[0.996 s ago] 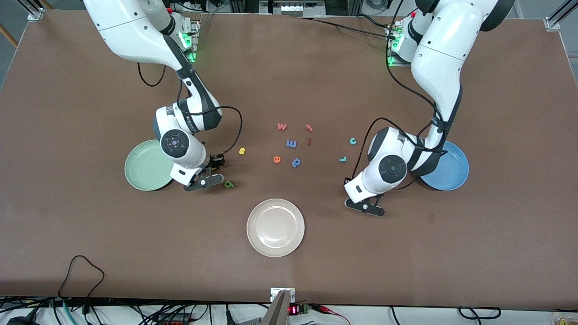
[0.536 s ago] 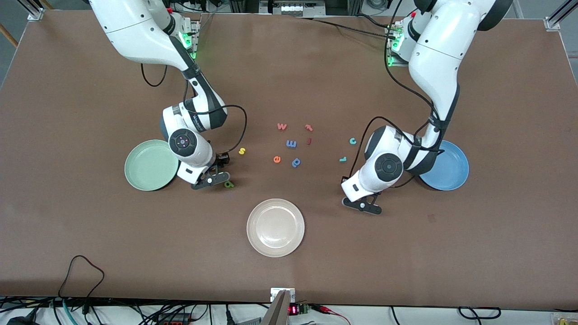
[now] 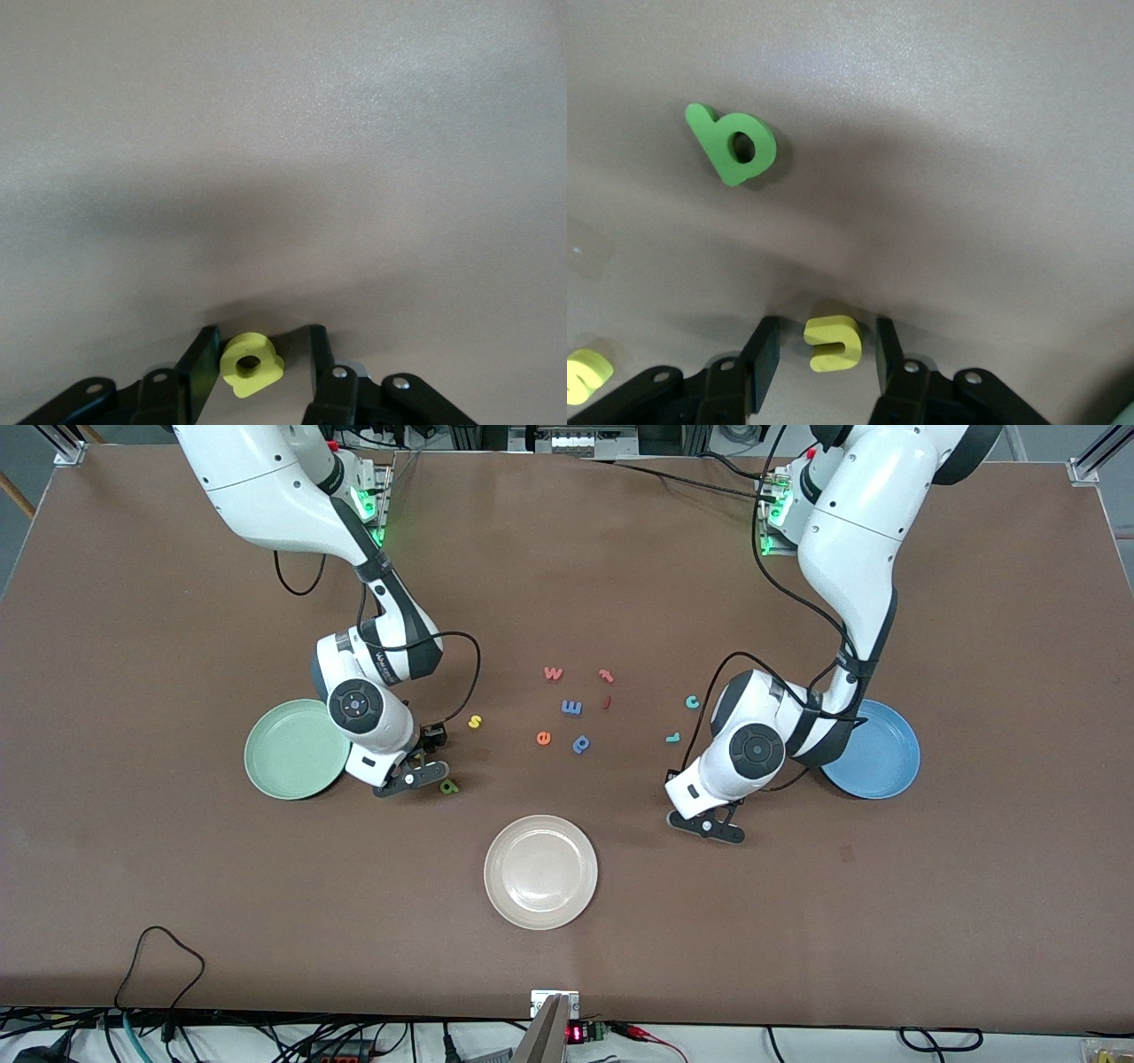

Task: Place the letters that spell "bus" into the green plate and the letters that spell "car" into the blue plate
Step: 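Close the right gripper on the yellow letter while the left gripper grips yellow 'a', then drop the letter on the green plate while the left gripper drops 'a' on blue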

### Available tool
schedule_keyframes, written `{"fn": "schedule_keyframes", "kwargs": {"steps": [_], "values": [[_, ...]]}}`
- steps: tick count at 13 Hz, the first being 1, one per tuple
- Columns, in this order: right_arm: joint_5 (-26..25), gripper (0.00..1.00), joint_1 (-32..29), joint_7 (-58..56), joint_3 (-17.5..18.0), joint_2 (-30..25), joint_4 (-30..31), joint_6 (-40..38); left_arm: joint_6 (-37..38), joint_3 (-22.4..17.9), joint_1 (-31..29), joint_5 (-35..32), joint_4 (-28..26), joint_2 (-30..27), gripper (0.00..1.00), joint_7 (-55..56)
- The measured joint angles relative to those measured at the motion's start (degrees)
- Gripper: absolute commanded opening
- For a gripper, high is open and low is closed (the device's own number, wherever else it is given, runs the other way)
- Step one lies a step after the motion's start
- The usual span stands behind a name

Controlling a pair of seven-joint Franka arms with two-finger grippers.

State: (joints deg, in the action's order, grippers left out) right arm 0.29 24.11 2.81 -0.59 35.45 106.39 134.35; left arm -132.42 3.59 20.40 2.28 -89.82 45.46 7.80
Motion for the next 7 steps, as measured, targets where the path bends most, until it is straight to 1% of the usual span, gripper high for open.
{"fn": "schedule_keyframes", "kwargs": {"steps": [1,3,4,7], "values": [[0.0,0.38,0.0,-0.03,-0.01,-0.01,0.01,0.0,0.0,-0.1,-0.01,0.0,-0.07,0.0,0.47,0.0],[0.0,0.14,-0.01,-0.13,-0.14,-0.08,0.04,-0.03,-0.01,-0.16,-0.02,0.0,-0.15,-0.01,0.45,0.01],[-0.01,0.06,-0.01,-0.19,-0.23,-0.18,0.04,-0.04,-0.01,-0.15,-0.01,0.0,-0.16,-0.02,0.44,0.01],[-0.01,0.03,-0.17,-0.22,-0.45,-0.32,0.08,-0.09,0.12,-0.15,-0.01,0.01,-0.28,-0.15,0.35,0.1]]}}
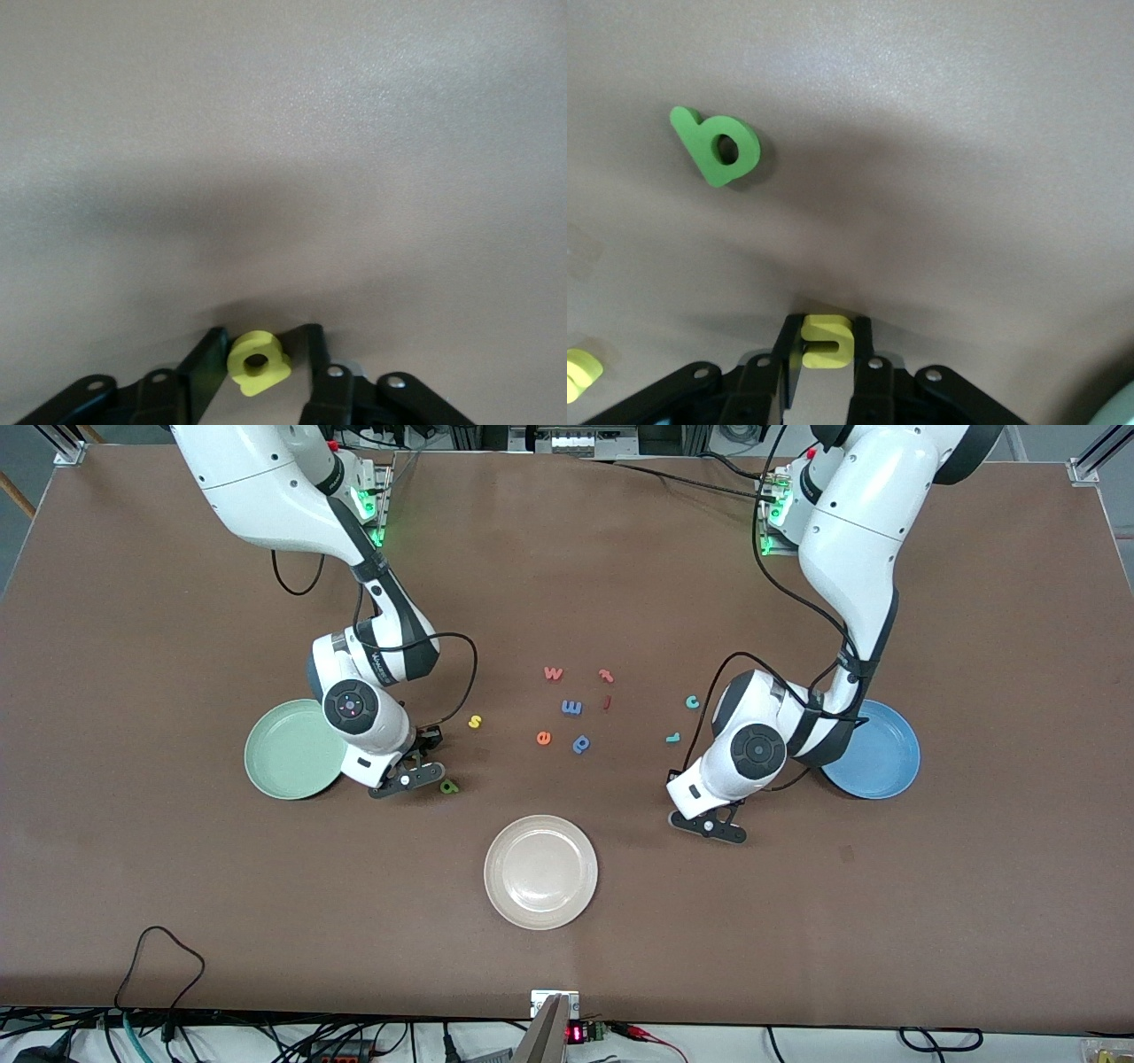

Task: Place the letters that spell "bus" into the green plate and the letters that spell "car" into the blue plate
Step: 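Drop the letter on the green plate while the left gripper drops 'a' on blue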

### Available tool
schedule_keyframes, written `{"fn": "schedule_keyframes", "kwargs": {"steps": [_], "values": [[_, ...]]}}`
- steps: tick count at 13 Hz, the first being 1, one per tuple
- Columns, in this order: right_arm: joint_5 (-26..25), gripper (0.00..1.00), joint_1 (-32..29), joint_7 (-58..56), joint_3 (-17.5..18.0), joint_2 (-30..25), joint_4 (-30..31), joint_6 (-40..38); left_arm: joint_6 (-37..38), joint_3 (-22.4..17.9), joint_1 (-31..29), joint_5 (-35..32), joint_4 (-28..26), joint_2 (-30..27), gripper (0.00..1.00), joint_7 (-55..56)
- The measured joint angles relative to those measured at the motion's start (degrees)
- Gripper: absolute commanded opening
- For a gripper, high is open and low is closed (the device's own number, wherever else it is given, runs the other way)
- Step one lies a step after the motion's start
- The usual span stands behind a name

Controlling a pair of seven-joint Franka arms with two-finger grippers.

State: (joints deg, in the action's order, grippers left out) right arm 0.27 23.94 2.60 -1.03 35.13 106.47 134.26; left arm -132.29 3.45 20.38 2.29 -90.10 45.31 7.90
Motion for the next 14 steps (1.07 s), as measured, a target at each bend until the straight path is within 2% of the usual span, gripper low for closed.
{"fn": "schedule_keyframes", "kwargs": {"steps": [5,9,12,13,14], "values": [[-0.01,0.03,-0.99,-0.97,-2.55,-1.94,-0.23,-0.49,0.53,-0.04,-0.07,0.02,-0.2,-0.39,0.12,0.29],[-0.01,0.04,-10.09,-3.52,-3.52,-10.31,0.0,-10.58,2.7,-0.63,-0.71,0.01,-0.27,-0.91,0.08,0.31],[-0.01,0.06,-15.94,-4.61,-3.51,-11.11,2.29,-11.46,11.89,-2.4,-4.38,-0.06,-0.14,-5.2,0.08,-0.07],[-0.01,0.1,-16.89,-4.62,-3.49,-10.52,2.95,-11.13,16.22,-2.87,-6.96,-0.13,-0.2,-7.41,0.08,-1.12],[-0.01,0.37,-17.29,-4.62,-3.48,-9.89,3.19,-10.91,20.38,-3.05,-10.03,-0.16,-0.39,-9.48,0.08,-2.93]]}}
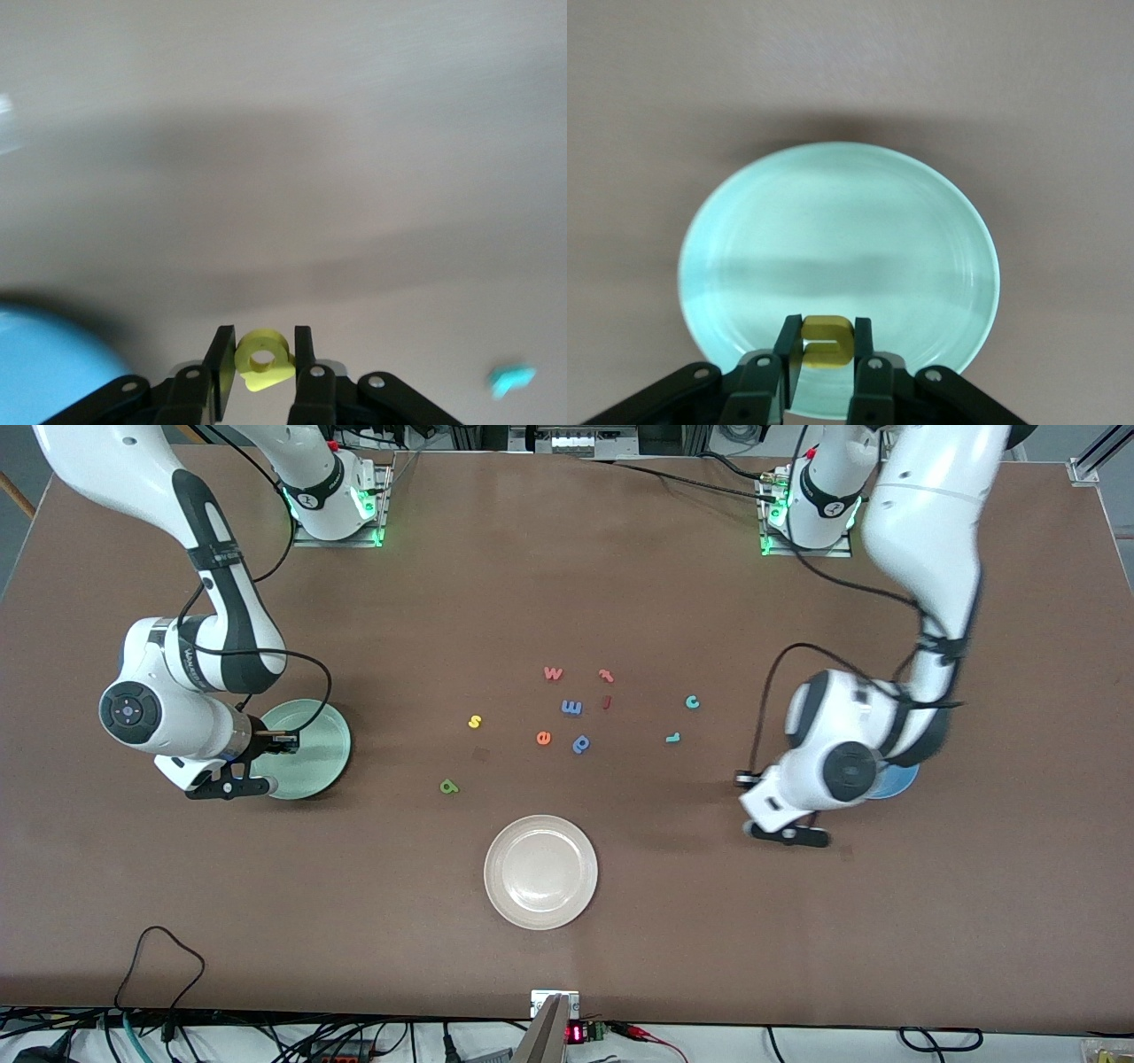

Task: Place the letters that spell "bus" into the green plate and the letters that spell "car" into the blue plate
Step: 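Drop the letter on the green plate while the left gripper drops 'a' on blue, then reach the right gripper to green 'b' while the left gripper reaches a teal letter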

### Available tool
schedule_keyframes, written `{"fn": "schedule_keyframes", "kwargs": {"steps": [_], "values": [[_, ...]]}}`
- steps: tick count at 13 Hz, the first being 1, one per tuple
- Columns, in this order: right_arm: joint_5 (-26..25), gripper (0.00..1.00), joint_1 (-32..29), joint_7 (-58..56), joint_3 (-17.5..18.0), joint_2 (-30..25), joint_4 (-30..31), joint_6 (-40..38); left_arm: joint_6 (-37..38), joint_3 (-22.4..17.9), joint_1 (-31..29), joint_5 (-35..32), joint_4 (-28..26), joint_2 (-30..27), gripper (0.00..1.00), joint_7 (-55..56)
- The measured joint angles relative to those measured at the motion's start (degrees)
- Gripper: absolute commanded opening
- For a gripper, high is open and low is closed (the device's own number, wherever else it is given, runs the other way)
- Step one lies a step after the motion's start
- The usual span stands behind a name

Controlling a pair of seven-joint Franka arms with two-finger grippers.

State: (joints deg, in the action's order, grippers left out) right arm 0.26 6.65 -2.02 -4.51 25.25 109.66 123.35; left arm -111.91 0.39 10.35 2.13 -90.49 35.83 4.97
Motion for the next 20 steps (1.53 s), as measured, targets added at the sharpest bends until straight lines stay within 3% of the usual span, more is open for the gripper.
{"fn": "schedule_keyframes", "kwargs": {"steps": [1,2,4,6,7,9,10,11,12,13,17,20], "values": [[0.0,0.9,-0.03,0.0,0.05,0.44,0.0,0.15,2.87,-0.1,-2.84,0.0,-0.91,-1.86,0.08,-1.69],[0.0,1.0,-0.01,0.0,0.25,0.63,0.0,0.37,3.71,-0.16,-4.84,-0.22,-3.0,-3.48,0.08,-2.48],[0.0,1.0,0.12,0.0,0.57,0.53,-0.12,0.65,0.89,-0.16,-6.95,-2.74,-8.74,-5.46,0.08,-2.79],[0.07,1.0,1.39,0.23,0.99,-0.18,-0.53,1.13,-7.52,-0.16,-7.74,-3.55,-15.02,-5.59,0.08,-2.79],[0.1,0.95,2.91,1.18,1.16,-0.76,-0.95,1.34,-11.01,-0.16,-7.93,-3.56,-17.86,-5.57,0.08,-2.79],[0.09,0.72,6.9,3.63,1.42,-1.45,-2.72,1.61,-13.5,-0.16,-8.84,-3.56,-20.73,-5.58,0.1,-2.79],[0.1,0.63,9.08,4.38,1.51,-1.54,-3.76,1.61,-13.72,-0.17,-9.58,-3.57,-21.16,-5.59,0.17,-2.85],[0.1,0.58,11.15,5.15,1.55,-1.45,-4.64,1.61,-13.78,-0.17,-10.32,-3.58,-21.33,-5.59,0.41,-3.02],[0.1,0.56,13.02,6.57,1.57,-1.02,-5.57,1.61,-13.79,-0.17,-11.04,-3.59,-21.45,-5.59,0.79,-3.17],[0.1,0.55,14.72,7.8,1.59,-0.01,-6.66,1.61,-13.8,-0.17,-11.48,-3.59,-21.53,-5.59,0.93,-3.25],[0.09,0.55,19.95,8.62,1.61,7.74,-11.43,2.96,-13.98,1.06,-11.37,-3.6,-20.8,-6.28,0.64,-3.28],[0.07,0.55,23.16,8.62,1.6,12.63,-12.43,8.19,-12.84,7.54,-10.64,-3.6,-17.89,-7.32,0.57,-1.44]]}}
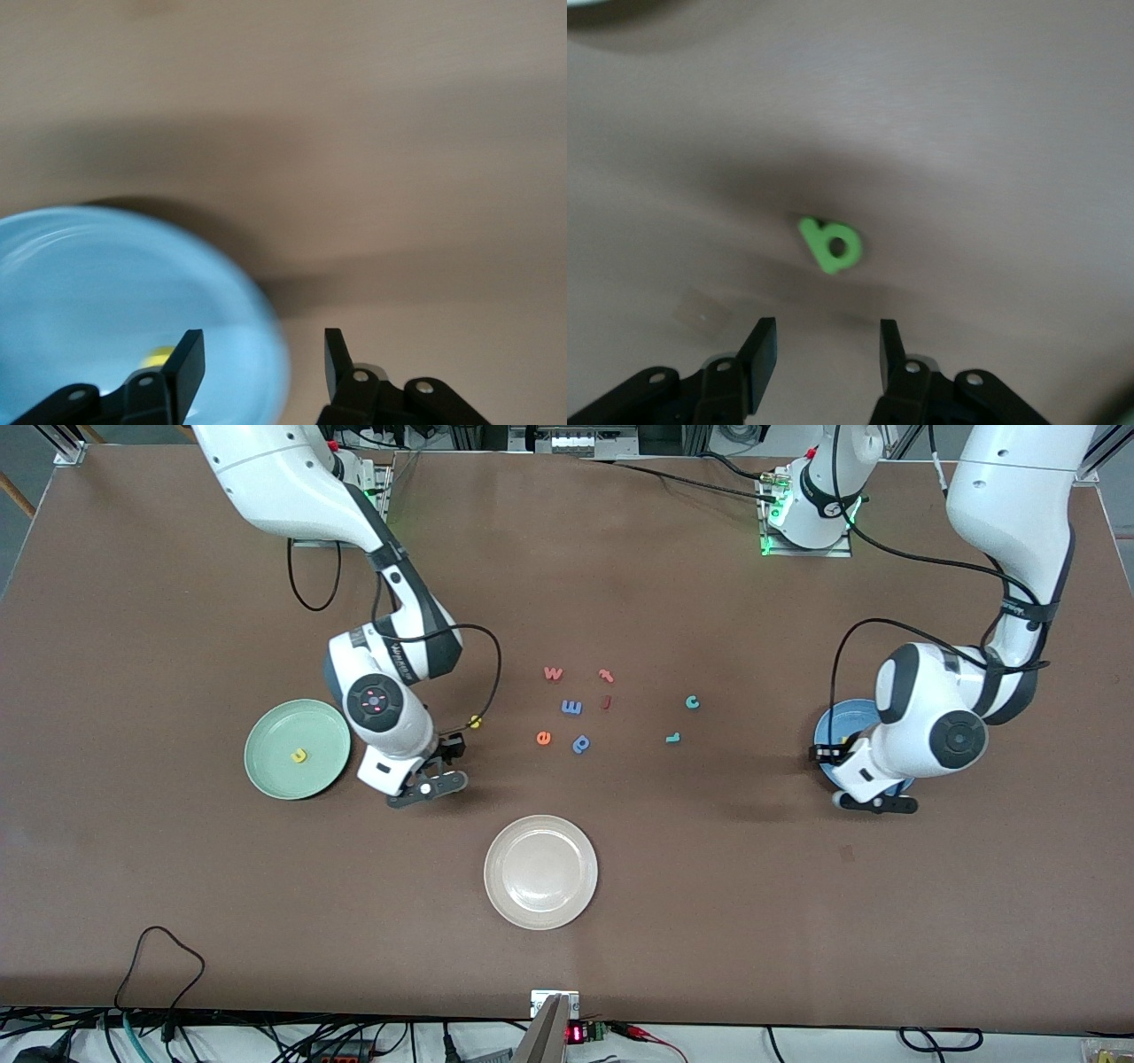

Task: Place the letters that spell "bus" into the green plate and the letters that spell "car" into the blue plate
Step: 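Reach the right gripper to green 'b' while the left gripper reaches a teal letter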

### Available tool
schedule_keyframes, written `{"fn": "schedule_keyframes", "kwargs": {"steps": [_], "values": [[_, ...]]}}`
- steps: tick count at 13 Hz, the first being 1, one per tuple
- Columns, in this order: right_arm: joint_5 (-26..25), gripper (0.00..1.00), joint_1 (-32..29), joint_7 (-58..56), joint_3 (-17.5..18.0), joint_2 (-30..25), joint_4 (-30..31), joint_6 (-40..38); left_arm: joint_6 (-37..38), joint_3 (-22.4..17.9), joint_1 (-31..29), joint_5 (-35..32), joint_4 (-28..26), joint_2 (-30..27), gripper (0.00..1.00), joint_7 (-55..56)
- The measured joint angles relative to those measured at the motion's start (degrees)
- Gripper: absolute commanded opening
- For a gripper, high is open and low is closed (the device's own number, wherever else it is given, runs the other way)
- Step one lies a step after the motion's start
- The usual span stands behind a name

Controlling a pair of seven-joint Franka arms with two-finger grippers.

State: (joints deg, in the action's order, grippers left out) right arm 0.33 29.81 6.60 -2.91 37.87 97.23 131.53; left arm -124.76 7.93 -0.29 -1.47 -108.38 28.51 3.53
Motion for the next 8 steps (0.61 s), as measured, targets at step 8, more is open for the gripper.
{"fn": "schedule_keyframes", "kwargs": {"steps": [8], "values": [[-0.01,0.55,0.34,-0.11,-0.42,3.0,-0.61,5.21,-2.03,5.84,12.76,0.0,1.32,2.5,0.46,4.49]]}}
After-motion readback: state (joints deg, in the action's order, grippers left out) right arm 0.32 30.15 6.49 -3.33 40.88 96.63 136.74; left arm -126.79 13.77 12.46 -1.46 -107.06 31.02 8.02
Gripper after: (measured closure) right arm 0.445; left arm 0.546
